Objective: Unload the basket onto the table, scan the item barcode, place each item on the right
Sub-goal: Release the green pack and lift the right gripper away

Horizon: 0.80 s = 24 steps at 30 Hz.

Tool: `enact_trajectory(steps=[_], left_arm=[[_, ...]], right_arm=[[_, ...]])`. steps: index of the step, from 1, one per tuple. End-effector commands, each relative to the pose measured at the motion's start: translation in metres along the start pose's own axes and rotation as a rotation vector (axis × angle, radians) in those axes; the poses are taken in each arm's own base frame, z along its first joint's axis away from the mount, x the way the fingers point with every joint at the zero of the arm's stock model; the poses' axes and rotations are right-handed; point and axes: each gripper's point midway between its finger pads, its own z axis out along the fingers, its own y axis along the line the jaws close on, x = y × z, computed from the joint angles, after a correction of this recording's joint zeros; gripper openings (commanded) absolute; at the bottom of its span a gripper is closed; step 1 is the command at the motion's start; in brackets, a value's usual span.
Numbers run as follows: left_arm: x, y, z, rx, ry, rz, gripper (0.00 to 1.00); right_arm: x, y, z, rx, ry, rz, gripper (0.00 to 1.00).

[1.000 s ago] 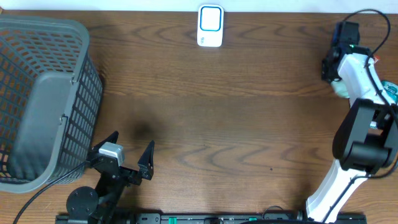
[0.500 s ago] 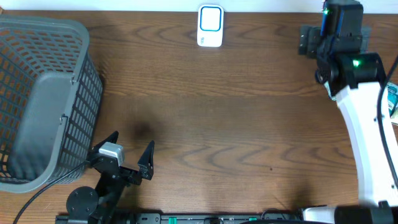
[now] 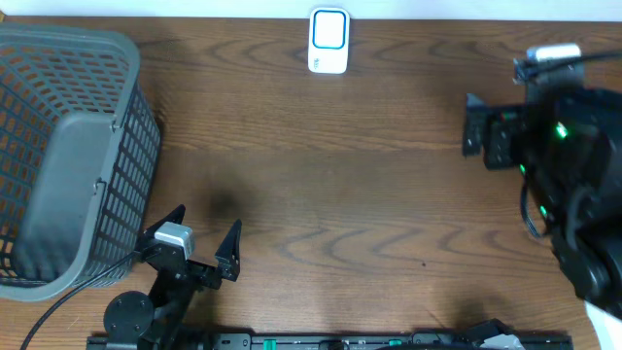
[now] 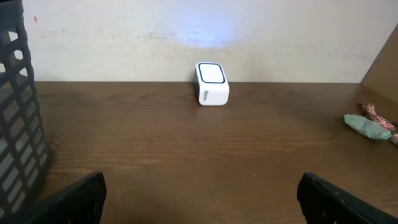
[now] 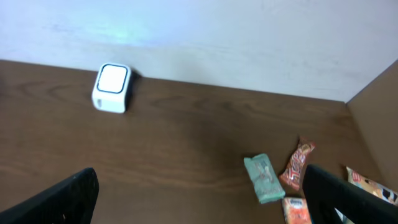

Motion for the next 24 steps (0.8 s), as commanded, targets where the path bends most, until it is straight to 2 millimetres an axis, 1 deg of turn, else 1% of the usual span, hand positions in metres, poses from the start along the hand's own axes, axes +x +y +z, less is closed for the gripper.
enact_trajectory(steps=[1,3,6,9,13,20,24], left_arm=[[-0.001,-0.003,0.0,0.017,-0.004,-0.01,0.98],[-0.001,-0.003,0.0,0.017,-0.004,-0.01,0.98],[-0.001,-0.003,0.0,0.017,-0.004,-0.01,0.98],[-0.001,-0.003,0.0,0.017,-0.004,-0.01,0.98],[-0.001,-0.003,0.0,0.017,-0.004,-0.01,0.98],[-0.001,-0.003,0.0,0.017,-0.004,-0.01,0.98],[-0.001,-0.003,0.0,0.017,-0.004,-0.01,0.98]], right_arm=[[0.006,0.005,-0.015,-0.049,0.004,0.008,0.99],[0.01,0.003,-0.023,-0.048,0.012,0.005,0.99],[0.012,-0.013,-0.029,0.028,0.008,-0.046,0.99],[0.014,-0.014,-0.029,0.033,0.015,-0.049,0.99],[0.017,-0.01,-0.03,0.02,0.027,-0.059,0.99],[0.018,-0.01,-0.03,0.02,0.03,-0.06,0.99],[0.019,-0.009,-0.026,0.021,0.04,-0.063,0.99]])
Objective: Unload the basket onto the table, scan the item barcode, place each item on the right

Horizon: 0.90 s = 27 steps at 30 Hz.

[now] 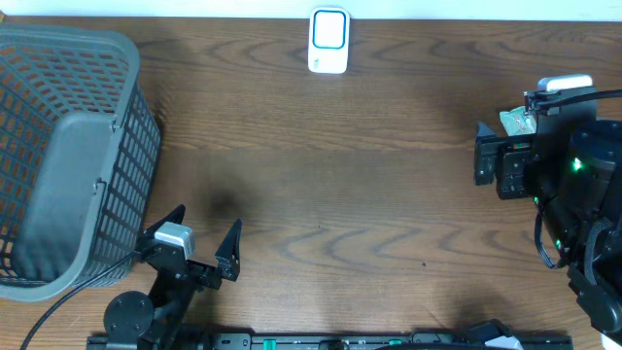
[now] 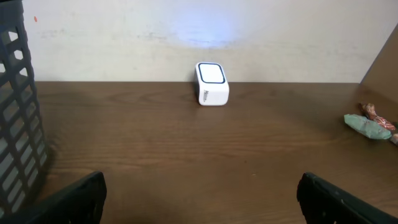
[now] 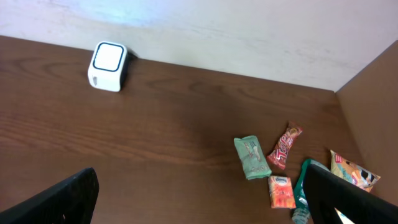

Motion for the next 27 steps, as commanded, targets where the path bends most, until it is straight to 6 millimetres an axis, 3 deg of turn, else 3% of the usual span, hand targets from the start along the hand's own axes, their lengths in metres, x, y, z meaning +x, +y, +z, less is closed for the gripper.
enact_trajectory(steps=[1,6,10,13,20,27], left_arm=[[-0.001,-0.003,0.0,0.017,-0.003,-0.011,0.98],[-0.001,-0.003,0.0,0.017,-0.003,-0.011,0.98],[-0.001,-0.003,0.0,0.017,-0.003,-0.011,0.98],[-0.001,-0.003,0.0,0.017,-0.003,-0.011,0.98],[-0.001,-0.003,0.0,0.017,-0.003,-0.011,0.98],[-0.001,-0.003,0.0,0.017,-0.003,-0.011,0.98]], right_arm=[[-0.001,-0.001,0.0,0.011,-0.006,-0.017,0.99],[-0.001,-0.015,-0.007,0.044,-0.047,0.019,0.99],[0.008,-0.013,-0.007,0.006,-0.109,0.052,0.99],[0.022,-0.011,-0.004,-0.011,-0.21,0.087,0.99],[0.077,-0.008,0.0,-0.005,-0.418,0.151,0.99],[0.117,-0.025,0.006,0.049,-0.611,0.336,0.99]])
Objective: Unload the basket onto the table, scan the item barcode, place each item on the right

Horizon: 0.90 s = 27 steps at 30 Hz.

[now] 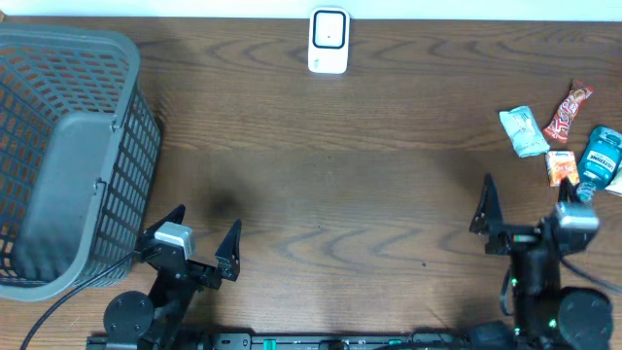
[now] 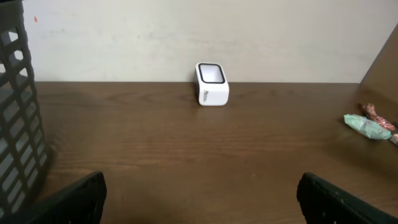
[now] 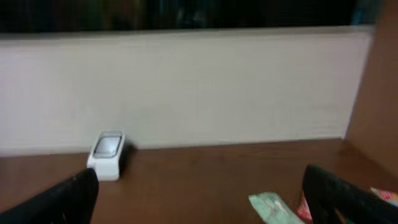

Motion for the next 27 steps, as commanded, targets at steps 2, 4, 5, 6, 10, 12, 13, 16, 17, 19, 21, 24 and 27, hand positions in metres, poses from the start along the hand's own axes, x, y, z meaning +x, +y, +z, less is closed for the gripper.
enact_trajectory(steps=[2,4,5,6,10,12,13,16,17,19,21,24,27], left_arm=[[0.0,-0.003,0.0,0.017,-0.002,-0.011,0.98],[0.0,-0.003,0.0,0.017,-0.002,-0.011,0.98],[0.0,-0.003,0.0,0.017,-0.002,-0.011,0.98],[0.0,-0.003,0.0,0.017,-0.002,-0.011,0.98],[0.0,-0.003,0.0,0.017,-0.002,-0.011,0.98],[0.0,-0.003,0.0,0.017,-0.002,-0.011,0.98],[0.0,-0.003,0.0,0.017,-0.002,-0.011,0.98],[0.0,-0.003,0.0,0.017,-0.002,-0.011,0.98],[0.0,-0.003,0.0,0.017,-0.002,-0.011,0.98],[0.0,-0.003,0.0,0.017,-0.002,-0.011,0.98],[0.0,-0.003,0.0,0.017,-0.002,-0.011,0.98],[0.0,-0.003,0.0,0.017,-0.002,-0.011,0.98],[0.0,-0.003,0.0,0.017,-0.002,-0.011,0.98]], right_arm=[[0.025,-0.021,-0.007,0.072,-0.087,0.179,0.99],[0.037,-0.031,-0.008,0.109,-0.118,0.254,0.99],[0.043,-0.036,-0.007,0.127,-0.128,0.291,0.99],[0.053,-0.042,-0.002,0.144,-0.132,0.366,0.99],[0.076,-0.054,0.004,0.175,-0.139,0.474,0.99],[0.09,-0.058,0.007,0.192,-0.121,0.483,0.99],[0.098,-0.06,0.008,0.203,-0.107,0.482,0.99],[0.124,-0.064,0.011,0.227,-0.058,0.479,0.99],[0.13,-0.065,0.012,0.231,-0.048,0.479,0.99],[0.144,-0.066,0.012,0.244,-0.018,0.478,0.99],[0.159,-0.07,0.01,0.279,0.041,0.468,0.99],[0.16,-0.064,0.012,0.242,0.064,0.373,0.99],[0.161,-0.061,0.012,0.218,0.089,0.226,0.99]])
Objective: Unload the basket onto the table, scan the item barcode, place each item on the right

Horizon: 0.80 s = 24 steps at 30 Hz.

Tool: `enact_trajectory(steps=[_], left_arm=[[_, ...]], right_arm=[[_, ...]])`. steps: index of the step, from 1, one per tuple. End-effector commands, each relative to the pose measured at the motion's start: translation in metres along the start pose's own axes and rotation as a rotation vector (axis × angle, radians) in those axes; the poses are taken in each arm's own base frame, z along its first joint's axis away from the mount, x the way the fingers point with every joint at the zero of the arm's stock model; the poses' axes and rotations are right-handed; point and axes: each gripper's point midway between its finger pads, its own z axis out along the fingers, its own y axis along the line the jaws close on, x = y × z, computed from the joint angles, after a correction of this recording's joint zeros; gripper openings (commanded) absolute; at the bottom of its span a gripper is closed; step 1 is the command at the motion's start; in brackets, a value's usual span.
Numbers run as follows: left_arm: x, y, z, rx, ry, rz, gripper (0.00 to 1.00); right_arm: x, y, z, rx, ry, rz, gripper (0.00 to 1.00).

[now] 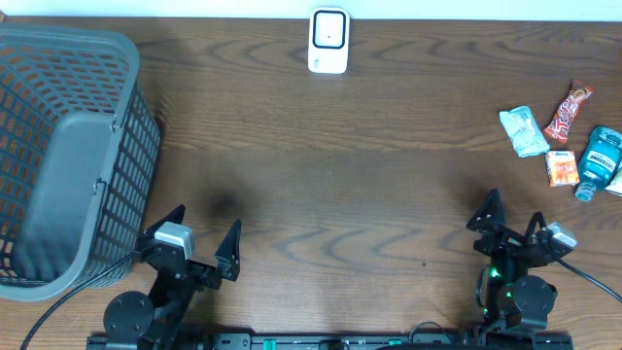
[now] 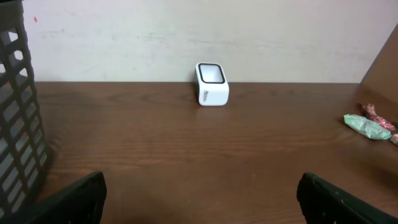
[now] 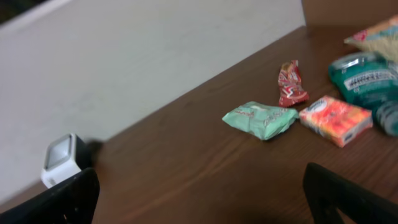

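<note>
The white scanner (image 1: 328,41) with a dark window stands at the table's far edge, and shows small in the left wrist view (image 2: 212,84) and the right wrist view (image 3: 62,160). The items lie at the right: a green packet (image 1: 523,130), a red bar (image 1: 570,112), an orange pack (image 1: 561,167) and a teal bottle (image 1: 595,160). My left gripper (image 1: 206,226) rests open and empty at the front left. My right gripper (image 1: 515,216) rests open and empty at the front right, well short of the items.
A grey mesh basket (image 1: 68,146) takes up the left side, its wall at the left gripper's left (image 2: 18,118). A snack bag (image 3: 379,34) lies beyond the teal bottle (image 3: 367,74). A brown side wall rises at the right.
The right arm has settled lower at the front right, and its camera now looks across the table at the items. The left arm has not moved.
The right arm first hung high over the right side, covering the items, with the scanner's window lit blue. It then stood slightly nearer, still above them. Later it was back at the front edge, the items uncovered and the light off. Nothing was picked up.
</note>
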Motion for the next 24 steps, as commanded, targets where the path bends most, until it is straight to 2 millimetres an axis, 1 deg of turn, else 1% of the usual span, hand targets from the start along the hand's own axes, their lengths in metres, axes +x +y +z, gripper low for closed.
enact_trajectory(steps=[1,12,24], left_arm=[[-0.0004,-0.0031,-0.0004,0.017,-0.002,-0.011,0.98],[-0.0004,-0.0031,-0.0004,0.017,-0.002,-0.011,0.98],[-0.0004,-0.0031,-0.0004,0.017,-0.002,-0.011,0.98]], right_arm=[[0.0034,0.0034,-0.0003,-0.026,0.014,-0.205,0.99],[0.0036,0.0033,-0.0003,-0.028,0.013,-0.398,0.99],[0.0026,0.0035,-0.0003,-0.027,0.008,-0.397,0.99]])
